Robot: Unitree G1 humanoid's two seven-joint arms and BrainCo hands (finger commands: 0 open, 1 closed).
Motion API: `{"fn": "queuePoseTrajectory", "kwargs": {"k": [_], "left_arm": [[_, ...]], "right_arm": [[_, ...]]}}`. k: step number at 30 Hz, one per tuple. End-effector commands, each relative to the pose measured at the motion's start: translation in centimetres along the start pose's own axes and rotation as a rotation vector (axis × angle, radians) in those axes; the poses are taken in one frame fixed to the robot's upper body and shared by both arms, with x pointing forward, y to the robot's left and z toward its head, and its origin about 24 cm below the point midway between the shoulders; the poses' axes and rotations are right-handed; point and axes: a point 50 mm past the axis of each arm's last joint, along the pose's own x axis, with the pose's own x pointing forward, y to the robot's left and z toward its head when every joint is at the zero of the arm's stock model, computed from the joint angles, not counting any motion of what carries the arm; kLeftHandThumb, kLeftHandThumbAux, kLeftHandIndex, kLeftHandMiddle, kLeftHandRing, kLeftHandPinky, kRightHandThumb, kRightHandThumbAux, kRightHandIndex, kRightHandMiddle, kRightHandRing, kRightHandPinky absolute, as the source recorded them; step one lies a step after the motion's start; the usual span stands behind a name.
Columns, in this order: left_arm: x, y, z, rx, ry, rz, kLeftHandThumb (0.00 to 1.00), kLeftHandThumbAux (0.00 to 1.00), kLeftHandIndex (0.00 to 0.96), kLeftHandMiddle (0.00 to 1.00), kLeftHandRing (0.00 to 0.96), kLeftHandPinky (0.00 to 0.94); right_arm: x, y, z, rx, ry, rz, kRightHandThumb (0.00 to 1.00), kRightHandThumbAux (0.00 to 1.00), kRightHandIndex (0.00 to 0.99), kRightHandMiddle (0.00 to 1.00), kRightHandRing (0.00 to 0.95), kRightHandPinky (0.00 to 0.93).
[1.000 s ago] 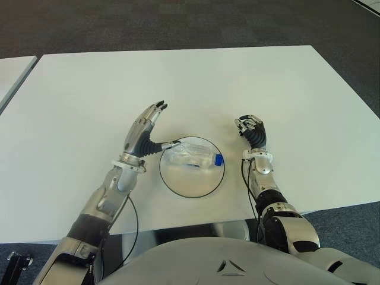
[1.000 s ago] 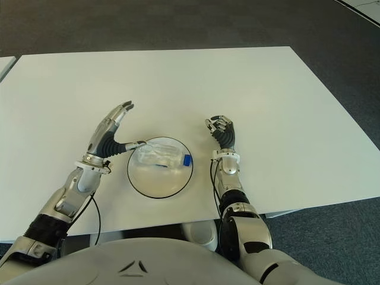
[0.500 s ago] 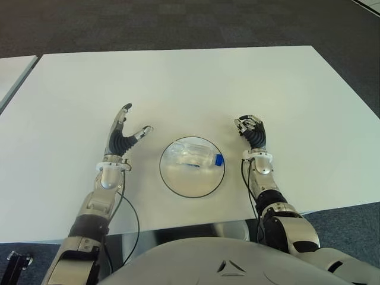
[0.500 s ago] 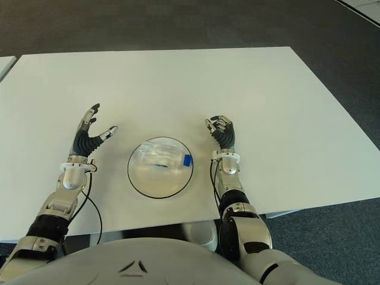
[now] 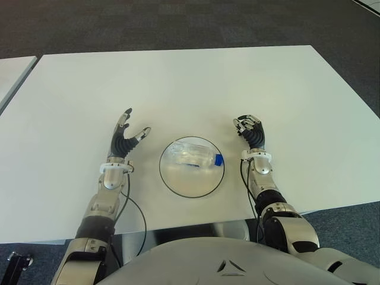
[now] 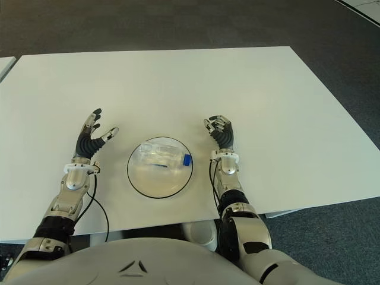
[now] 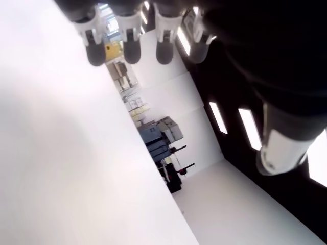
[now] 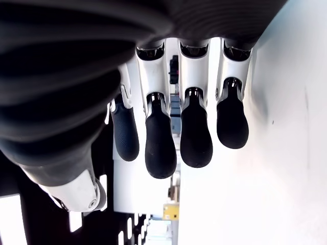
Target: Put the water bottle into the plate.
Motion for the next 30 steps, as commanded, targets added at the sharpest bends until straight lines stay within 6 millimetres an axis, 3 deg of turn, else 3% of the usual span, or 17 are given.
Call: {"fn": "queuePoseTrajectory", "kwargs": {"k": [1,5,11,18,19,20,21,24,30], "left_arm": [[-0.1,-0.1,-2.0,-0.018,0.105,-0.018,0.000,0.626,0.145,0.127,0.104,0.152],[0.0,-0.4,-3.0,-0.044,0.140,-0.014,0.000,0.665,0.207,0.215,0.198,0.245],[-0.2,-1.1,-3.3,-0.100,0.116,0.026,0.000,0.806,0.356,0.404,0.420,0.460],[-0.7,-2.4,-2.8,-0.145,0.073,0.057,0.000,0.923,0.504,0.535,0.543,0.554],[-0.7,-2.8,-2.6,-0.194,0.074,0.057,0.001,0.964,0.575,0.594,0.590,0.583],[-0.7,-3.2,-2.5,-0.237,0.080,0.053,0.139,0.915,0.547,0.603,0.598,0.591],[-0.7,-3.4,-2.4,-0.267,0.084,0.050,0.342,0.844,0.507,0.618,0.611,0.604],[-0.6,-3.5,-2.6,-0.300,0.098,0.039,0.585,0.759,0.460,0.642,0.631,0.627],[-0.6,-3.7,-2.7,-0.318,0.111,0.033,0.691,0.722,0.439,0.662,0.648,0.634]], "right_arm": [[-0.6,0.0,-0.8,0.007,0.040,-0.006,0.709,0.727,0.437,0.696,0.687,0.682],[-0.5,0.0,-0.8,0.004,0.040,-0.003,0.709,0.727,0.437,0.696,0.688,0.680],[-0.5,0.0,-0.8,0.001,0.043,-0.001,0.709,0.727,0.437,0.695,0.684,0.676],[-0.6,0.0,-0.8,-0.002,0.044,0.004,0.709,0.728,0.437,0.691,0.681,0.673],[-0.6,0.1,-0.8,-0.003,0.043,0.008,0.708,0.728,0.437,0.690,0.680,0.676],[-0.7,0.1,-0.8,-0.005,0.040,0.013,0.708,0.728,0.437,0.691,0.682,0.679],[-0.7,0.2,-0.8,-0.005,0.039,0.016,0.708,0.728,0.437,0.695,0.687,0.688],[-0.7,0.2,-0.8,-0.007,0.037,0.023,0.708,0.727,0.437,0.702,0.694,0.700],[-0.8,0.2,-0.8,-0.006,0.039,0.030,0.708,0.727,0.437,0.704,0.698,0.702]]}}
